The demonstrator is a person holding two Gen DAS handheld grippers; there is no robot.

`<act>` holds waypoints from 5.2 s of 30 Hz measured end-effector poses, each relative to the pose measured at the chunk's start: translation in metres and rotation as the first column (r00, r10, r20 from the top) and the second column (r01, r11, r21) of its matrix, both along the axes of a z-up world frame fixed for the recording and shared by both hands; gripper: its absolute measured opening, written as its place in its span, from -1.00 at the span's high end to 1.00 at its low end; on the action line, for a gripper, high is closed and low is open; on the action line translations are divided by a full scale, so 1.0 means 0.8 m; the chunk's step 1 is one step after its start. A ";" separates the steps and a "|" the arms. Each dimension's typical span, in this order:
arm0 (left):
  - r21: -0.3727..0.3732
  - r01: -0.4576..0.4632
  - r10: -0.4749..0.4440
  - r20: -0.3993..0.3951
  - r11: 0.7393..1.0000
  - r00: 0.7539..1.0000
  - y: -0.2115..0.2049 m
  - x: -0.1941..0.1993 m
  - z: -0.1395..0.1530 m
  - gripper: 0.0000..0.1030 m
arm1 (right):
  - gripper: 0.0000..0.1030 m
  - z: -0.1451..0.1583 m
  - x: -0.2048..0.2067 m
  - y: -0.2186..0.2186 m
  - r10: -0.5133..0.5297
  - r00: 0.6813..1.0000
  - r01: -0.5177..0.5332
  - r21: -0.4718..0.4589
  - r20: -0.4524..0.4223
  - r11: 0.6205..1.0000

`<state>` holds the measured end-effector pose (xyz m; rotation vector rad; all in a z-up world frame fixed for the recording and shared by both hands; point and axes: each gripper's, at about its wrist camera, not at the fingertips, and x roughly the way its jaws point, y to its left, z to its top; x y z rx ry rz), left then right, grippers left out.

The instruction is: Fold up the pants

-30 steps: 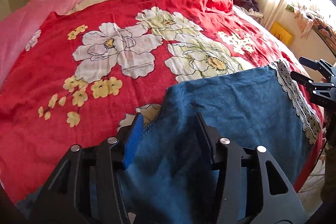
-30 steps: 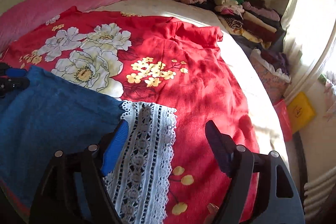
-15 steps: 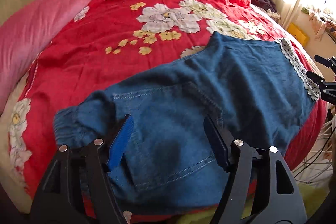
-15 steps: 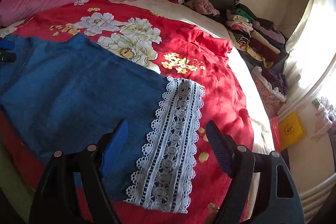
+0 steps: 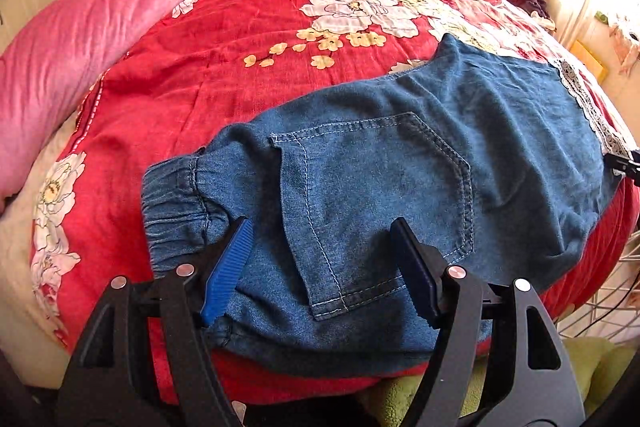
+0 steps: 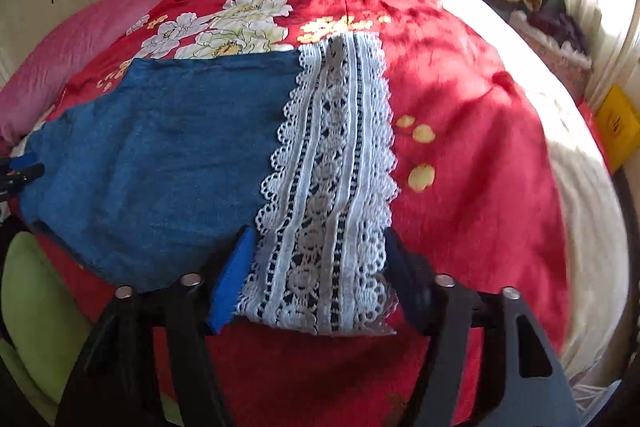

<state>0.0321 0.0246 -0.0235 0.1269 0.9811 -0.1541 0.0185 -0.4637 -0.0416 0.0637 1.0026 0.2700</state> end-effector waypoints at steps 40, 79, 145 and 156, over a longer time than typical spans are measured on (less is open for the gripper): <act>-0.085 0.042 -0.031 0.124 0.995 0.992 -0.015 -0.024 0.057 -0.38 | -0.22 0.077 -0.052 0.044 0.067 0.958 0.045 -0.377 0.280 0.925; 0.041 0.296 -0.298 0.057 0.954 0.953 -0.180 0.020 0.035 -0.66 | -0.42 0.049 -0.032 0.090 0.110 0.972 -0.045 -0.294 0.208 0.955; -0.323 0.451 -0.442 0.105 0.832 0.891 -0.281 0.175 0.043 0.90 | 0.46 0.117 -0.025 0.131 0.229 0.930 -0.259 0.068 0.287 0.964; -0.390 0.181 -0.193 0.010 0.903 0.981 -0.105 0.167 0.016 0.84 | 0.46 0.085 -0.019 0.275 0.473 0.860 -0.467 -0.076 0.191 0.881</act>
